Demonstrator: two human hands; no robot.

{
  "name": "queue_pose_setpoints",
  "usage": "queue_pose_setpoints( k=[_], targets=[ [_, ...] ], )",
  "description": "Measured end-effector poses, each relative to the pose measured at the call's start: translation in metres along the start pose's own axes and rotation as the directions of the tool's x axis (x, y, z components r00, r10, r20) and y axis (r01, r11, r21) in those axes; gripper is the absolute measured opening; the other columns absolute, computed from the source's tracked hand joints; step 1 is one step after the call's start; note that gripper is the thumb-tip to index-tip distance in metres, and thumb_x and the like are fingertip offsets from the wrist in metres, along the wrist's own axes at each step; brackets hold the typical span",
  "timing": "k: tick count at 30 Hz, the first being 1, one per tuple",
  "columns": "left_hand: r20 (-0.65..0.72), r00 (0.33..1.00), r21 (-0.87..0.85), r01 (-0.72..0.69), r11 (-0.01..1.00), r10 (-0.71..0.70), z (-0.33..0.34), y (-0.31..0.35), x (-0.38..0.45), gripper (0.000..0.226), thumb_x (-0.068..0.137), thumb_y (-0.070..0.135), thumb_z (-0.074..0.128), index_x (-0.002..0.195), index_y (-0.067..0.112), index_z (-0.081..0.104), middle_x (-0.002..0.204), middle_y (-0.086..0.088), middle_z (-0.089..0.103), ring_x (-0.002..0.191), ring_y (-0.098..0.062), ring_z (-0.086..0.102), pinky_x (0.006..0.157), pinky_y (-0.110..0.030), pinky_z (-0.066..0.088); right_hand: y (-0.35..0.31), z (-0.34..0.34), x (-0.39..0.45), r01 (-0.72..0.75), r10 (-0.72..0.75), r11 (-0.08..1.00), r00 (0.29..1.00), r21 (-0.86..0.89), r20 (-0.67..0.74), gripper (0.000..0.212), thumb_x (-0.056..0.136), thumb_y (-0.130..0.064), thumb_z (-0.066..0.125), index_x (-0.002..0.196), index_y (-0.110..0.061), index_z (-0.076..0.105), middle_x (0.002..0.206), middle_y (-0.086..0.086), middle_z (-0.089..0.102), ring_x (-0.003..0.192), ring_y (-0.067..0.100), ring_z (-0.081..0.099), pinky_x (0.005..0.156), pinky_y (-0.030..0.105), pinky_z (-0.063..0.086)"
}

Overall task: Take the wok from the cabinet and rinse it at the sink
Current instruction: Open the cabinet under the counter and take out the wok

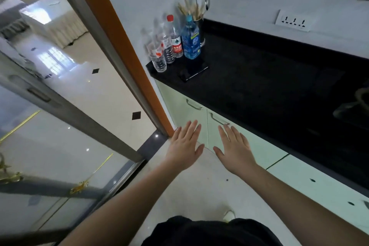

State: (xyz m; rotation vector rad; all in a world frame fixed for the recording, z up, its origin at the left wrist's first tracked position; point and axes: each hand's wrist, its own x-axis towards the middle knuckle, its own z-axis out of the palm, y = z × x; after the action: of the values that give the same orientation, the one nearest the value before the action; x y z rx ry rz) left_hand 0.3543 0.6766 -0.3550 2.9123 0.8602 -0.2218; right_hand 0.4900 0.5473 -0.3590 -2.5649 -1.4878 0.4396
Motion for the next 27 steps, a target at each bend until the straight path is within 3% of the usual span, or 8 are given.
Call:
queue_pose_setpoints(
  k=[9,13,16,23,27],
  targets=[
    [0.058,0.98,0.026,-0.194,0.981,0.192,0.026,-0.065,0.102,0.065,0.1,0.054,0.014,0.154,0.019,0.005,0.163,-0.001,0.001,0.149,-0.018,-0.007,0.116,-0.037,-0.009,-0.019,0.032,0.086,-0.216,0.215,0.975,0.976,0.059,0.033,0.07,0.099,-0.049,0.031,0.155,-0.016,0.005,0.163,0.004,0.004,0.15,0.022,0.002,0.121,0.037,0.009],
    [0.15,0.908,0.109,-0.408,0.906,0.391,0.042,-0.106,0.142,0.066,0.101,0.051,0.014,0.154,0.014,0.004,0.163,-0.004,0.0,0.149,-0.021,-0.005,0.119,-0.039,-0.004,-0.051,0.058,0.121,-0.36,0.353,0.929,0.932,0.087,0.085,0.07,0.099,-0.048,0.031,0.154,-0.014,0.006,0.162,0.004,0.007,0.15,0.022,0.005,0.121,0.036,0.01],
    [0.196,0.846,0.078,-0.517,0.852,0.495,0.049,-0.133,0.165,0.065,0.101,0.05,0.016,0.154,0.014,0.005,0.163,-0.005,0.003,0.149,-0.021,0.0,0.12,-0.039,0.004,-0.078,0.072,0.141,-0.462,0.44,0.874,0.884,0.149,0.157,0.069,0.099,-0.048,0.03,0.155,-0.015,0.005,0.163,0.003,0.007,0.15,0.02,0.007,0.121,0.036,0.011],
    [0.312,0.762,0.056,-0.611,0.79,0.567,0.071,-0.153,0.207,0.064,0.102,0.046,0.015,0.154,0.012,0.003,0.163,-0.005,0.001,0.149,-0.021,0.0,0.12,-0.036,0.007,-0.087,0.08,0.174,-0.617,0.592,0.77,0.786,0.161,0.178,0.069,0.099,-0.048,0.029,0.154,-0.012,0.006,0.162,0.004,0.008,0.149,0.02,0.009,0.121,0.035,0.012],
    [0.322,0.767,0.055,-0.601,0.797,0.556,0.08,-0.153,0.224,0.064,0.102,0.045,0.018,0.154,0.009,0.005,0.162,-0.008,0.003,0.149,-0.023,0.001,0.121,-0.037,0.006,-0.077,0.089,0.183,-0.677,0.648,0.721,0.734,0.145,0.205,0.069,0.099,-0.047,0.029,0.154,-0.013,0.006,0.163,0.004,0.007,0.149,0.02,0.006,0.121,0.036,0.011]
  ],
)
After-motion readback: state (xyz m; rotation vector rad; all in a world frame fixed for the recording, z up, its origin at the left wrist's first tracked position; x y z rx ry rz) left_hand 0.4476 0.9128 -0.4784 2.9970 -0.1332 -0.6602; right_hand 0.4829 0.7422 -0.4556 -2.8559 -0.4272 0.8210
